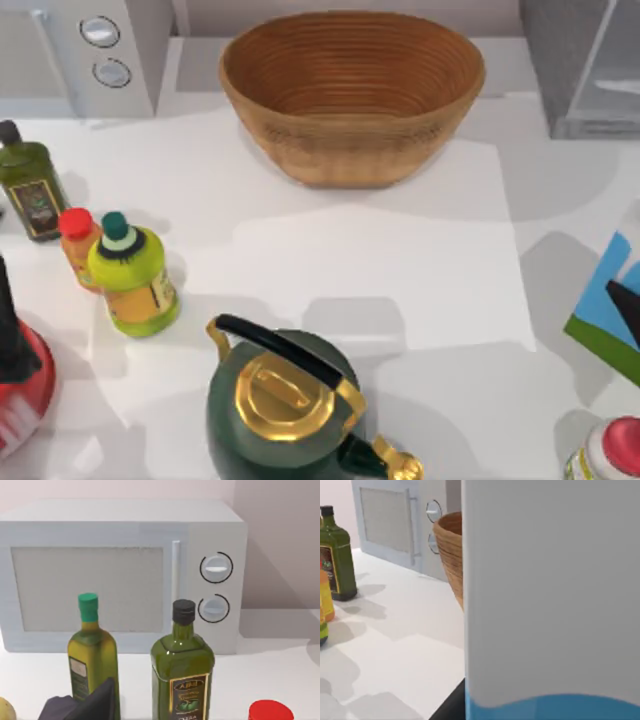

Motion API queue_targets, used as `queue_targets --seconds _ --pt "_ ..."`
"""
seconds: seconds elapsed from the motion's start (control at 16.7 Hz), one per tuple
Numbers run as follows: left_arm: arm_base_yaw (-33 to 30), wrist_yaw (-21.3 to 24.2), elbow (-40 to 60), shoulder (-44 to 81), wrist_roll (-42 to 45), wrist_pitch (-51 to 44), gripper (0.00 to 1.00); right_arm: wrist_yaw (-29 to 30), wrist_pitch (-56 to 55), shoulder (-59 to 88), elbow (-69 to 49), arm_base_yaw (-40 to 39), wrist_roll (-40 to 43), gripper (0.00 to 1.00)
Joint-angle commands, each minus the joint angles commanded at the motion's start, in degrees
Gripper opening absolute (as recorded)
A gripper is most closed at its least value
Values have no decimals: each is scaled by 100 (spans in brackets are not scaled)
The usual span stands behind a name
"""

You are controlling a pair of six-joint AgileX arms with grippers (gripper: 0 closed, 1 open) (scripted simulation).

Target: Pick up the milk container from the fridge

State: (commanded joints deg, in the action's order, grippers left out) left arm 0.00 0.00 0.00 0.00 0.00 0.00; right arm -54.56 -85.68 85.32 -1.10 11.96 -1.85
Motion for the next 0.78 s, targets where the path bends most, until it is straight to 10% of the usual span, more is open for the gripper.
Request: queue_targets --seconds 0.78 --pt "0 0 0 0 0 0 100 636 -1120 1497 -360 -680 33 0"
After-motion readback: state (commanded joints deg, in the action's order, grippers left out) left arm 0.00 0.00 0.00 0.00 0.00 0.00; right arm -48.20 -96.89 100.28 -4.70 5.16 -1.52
